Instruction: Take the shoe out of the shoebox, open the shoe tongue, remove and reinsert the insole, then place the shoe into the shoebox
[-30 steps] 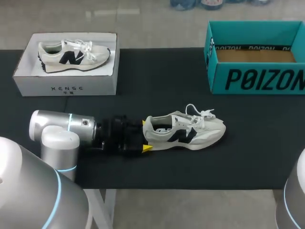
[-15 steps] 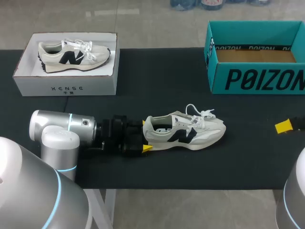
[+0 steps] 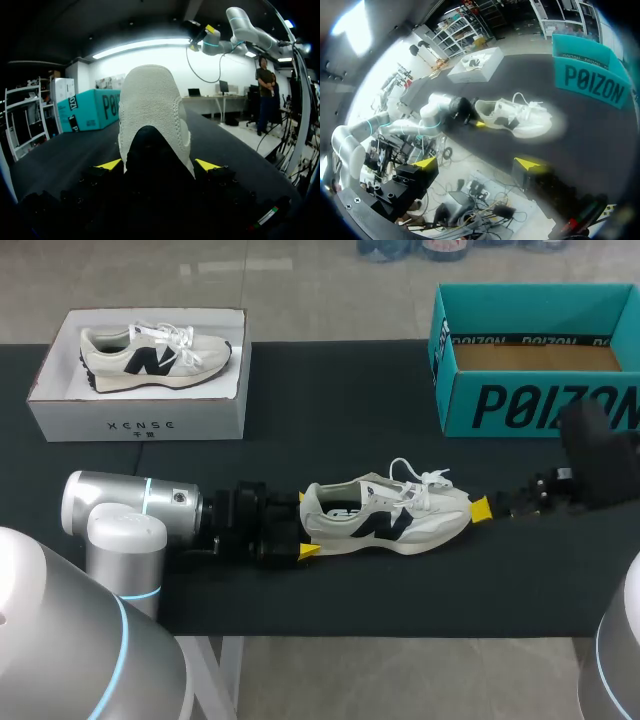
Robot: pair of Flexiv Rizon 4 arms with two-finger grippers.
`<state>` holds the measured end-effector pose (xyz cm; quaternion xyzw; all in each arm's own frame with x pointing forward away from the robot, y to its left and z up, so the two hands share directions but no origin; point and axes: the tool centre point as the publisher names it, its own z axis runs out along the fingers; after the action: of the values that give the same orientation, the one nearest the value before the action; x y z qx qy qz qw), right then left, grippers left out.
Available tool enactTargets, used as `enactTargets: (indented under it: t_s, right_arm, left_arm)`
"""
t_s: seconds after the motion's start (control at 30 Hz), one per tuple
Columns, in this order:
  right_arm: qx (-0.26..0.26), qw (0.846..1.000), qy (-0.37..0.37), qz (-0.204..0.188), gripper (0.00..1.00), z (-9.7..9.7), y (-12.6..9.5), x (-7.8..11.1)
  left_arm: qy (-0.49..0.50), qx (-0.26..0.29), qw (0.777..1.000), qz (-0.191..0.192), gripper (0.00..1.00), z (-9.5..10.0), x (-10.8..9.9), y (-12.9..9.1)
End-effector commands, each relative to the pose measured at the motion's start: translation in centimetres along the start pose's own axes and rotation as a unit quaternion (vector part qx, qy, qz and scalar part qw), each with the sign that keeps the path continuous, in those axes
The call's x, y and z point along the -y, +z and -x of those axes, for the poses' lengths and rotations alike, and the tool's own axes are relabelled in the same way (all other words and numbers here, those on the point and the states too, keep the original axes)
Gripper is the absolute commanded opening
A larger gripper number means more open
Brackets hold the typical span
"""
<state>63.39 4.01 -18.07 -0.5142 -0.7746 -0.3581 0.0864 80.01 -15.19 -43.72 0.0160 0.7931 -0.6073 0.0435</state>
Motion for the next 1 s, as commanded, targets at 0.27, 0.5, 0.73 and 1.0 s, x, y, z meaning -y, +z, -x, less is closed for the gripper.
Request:
enactTargets:
  t_s: [0.27,0.5,0.73,1.0]
  right_arm:
    - [0.553,0.832,-0.040,-0.006,1.00,-0.7,4.1,-1.0]
    - [0.553,0.832,-0.040,-0.006,1.00,-0.7,4.1,-1.0]
    - [0.555,0.827,-0.021,-0.090,1.00,2.4,6.5,-3.8]
    - [0.496,0.858,-0.012,-0.136,1.00,6.3,8.6,-6.4]
  left_arm:
    - [0.000,0.001,1.000,0.000,0.00,-0.1,-0.2,0.3]
    - [0.000,0.001,1.000,0.000,0.00,-0.1,-0.2,0.3]
    - [0.000,0.001,1.000,0.000,0.00,-0.1,-0.2,0.3]
    - [0.000,0.001,1.000,0.000,0.00,-0.1,-0.2,0.3]
